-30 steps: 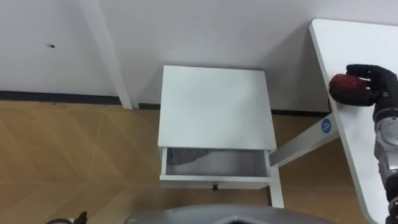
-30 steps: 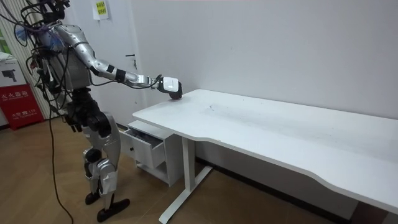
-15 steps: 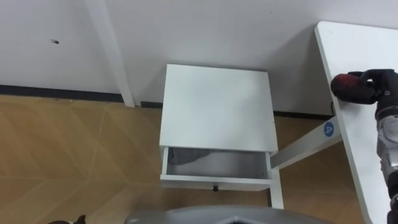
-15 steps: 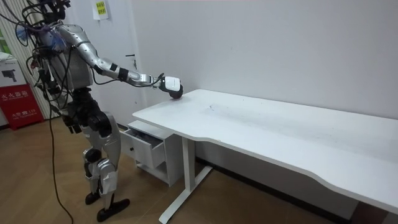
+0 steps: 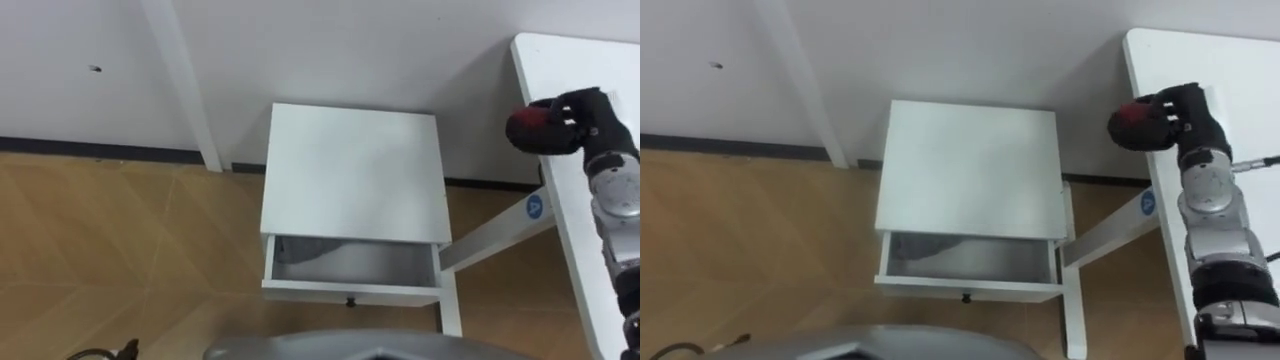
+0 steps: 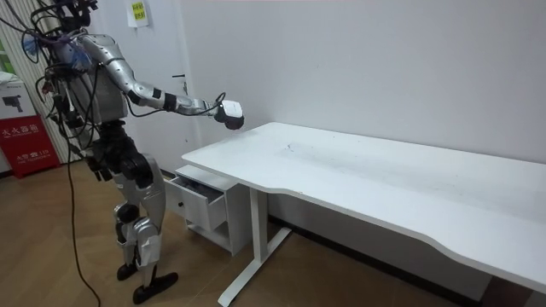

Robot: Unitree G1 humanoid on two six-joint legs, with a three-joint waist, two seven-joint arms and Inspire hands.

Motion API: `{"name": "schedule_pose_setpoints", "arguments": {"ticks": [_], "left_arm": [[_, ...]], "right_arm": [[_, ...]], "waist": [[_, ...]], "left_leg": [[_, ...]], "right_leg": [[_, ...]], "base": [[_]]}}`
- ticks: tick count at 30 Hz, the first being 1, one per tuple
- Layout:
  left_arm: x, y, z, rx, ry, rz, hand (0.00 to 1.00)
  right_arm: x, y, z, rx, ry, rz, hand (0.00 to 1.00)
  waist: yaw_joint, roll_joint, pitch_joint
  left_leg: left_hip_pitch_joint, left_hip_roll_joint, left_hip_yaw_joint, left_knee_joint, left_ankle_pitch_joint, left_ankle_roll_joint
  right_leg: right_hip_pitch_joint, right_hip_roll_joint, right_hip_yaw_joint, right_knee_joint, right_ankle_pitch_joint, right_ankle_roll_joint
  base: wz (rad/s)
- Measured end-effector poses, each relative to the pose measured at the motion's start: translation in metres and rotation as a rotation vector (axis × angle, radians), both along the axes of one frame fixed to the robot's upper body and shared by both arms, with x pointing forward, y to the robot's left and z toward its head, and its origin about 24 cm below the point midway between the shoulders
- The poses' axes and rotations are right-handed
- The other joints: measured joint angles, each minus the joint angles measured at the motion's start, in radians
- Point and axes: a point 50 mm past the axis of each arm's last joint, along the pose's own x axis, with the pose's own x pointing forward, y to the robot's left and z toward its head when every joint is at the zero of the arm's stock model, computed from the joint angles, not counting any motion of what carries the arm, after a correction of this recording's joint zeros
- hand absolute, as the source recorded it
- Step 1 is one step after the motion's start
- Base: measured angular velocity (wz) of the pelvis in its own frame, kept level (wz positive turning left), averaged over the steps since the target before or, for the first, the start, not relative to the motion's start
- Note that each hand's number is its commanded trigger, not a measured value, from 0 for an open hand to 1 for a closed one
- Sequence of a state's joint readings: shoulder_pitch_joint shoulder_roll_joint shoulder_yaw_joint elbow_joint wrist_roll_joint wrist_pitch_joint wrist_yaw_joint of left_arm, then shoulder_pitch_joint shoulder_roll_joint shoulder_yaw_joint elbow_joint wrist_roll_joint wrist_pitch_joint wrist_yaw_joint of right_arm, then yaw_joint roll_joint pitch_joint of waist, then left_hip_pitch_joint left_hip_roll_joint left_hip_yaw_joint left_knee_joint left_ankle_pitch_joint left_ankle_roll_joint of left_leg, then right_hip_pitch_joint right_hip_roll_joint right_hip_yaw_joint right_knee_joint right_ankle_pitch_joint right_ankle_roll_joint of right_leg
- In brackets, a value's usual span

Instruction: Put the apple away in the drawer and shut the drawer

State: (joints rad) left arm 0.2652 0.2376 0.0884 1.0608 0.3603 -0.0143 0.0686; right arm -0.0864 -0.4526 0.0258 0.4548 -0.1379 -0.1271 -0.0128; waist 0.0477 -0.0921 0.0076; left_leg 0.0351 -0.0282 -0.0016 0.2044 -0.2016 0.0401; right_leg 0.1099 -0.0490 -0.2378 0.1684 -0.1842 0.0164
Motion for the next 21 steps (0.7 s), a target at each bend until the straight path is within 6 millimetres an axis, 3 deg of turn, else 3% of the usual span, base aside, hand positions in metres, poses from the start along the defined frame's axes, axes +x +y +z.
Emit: {"name": "schedule_pose_setpoints", "arguments": {"ticks": [2,8,12,19,21], "left_arm": [[0.014,-0.003,0.000,-0.004,-0.030,-0.035,0.00],[0.021,-0.007,0.000,-0.011,-0.044,-0.069,0.00],[0.023,-0.009,0.000,-0.016,-0.046,-0.076,0.00],[0.024,-0.020,-0.004,-0.041,-0.042,-0.088,0.00],[0.027,-0.019,-0.004,-0.041,-0.048,-0.090,0.00]], "right_arm": [[0.000,0.019,0.003,-0.017,-0.015,0.088,1.00],[-0.007,0.060,0.000,0.025,-0.014,0.244,1.00],[-0.008,0.072,-0.005,0.030,0.003,0.279,1.00],[-0.018,0.092,-0.021,0.018,0.089,0.376,1.00],[-0.024,0.096,-0.029,-0.018,0.144,0.408,1.00]], "waist": [[0.017,0.002,-0.0010],[0.039,0.002,-0.0012],[0.045,0.009,0.0026],[0.039,0.036,-0.0059],[0.041,0.038,-0.0052]], "left_leg": [[-0.003,0.000,-0.003,0.001,0.000,0.000],[0.004,-0.002,-0.007,0.002,0.001,0.002],[-0.001,-0.002,-0.007,0.002,0.001,0.002],[-0.026,-0.003,-0.009,0.010,0.001,0.002],[-0.030,-0.003,-0.012,0.015,0.001,0.002]], "right_leg": [[0.000,-0.001,0.000,-0.001,0.000,0.000],[0.006,-0.004,0.000,-0.001,0.000,0.000],[0.005,-0.004,-0.002,-0.001,0.000,0.000],[-0.011,-0.003,-0.016,-0.001,0.000,0.000],[-0.011,-0.002,-0.017,-0.001,0.000,0.000]], "base": [[0.08],[0.05],[0.01],[0.01],[0.04]]}}
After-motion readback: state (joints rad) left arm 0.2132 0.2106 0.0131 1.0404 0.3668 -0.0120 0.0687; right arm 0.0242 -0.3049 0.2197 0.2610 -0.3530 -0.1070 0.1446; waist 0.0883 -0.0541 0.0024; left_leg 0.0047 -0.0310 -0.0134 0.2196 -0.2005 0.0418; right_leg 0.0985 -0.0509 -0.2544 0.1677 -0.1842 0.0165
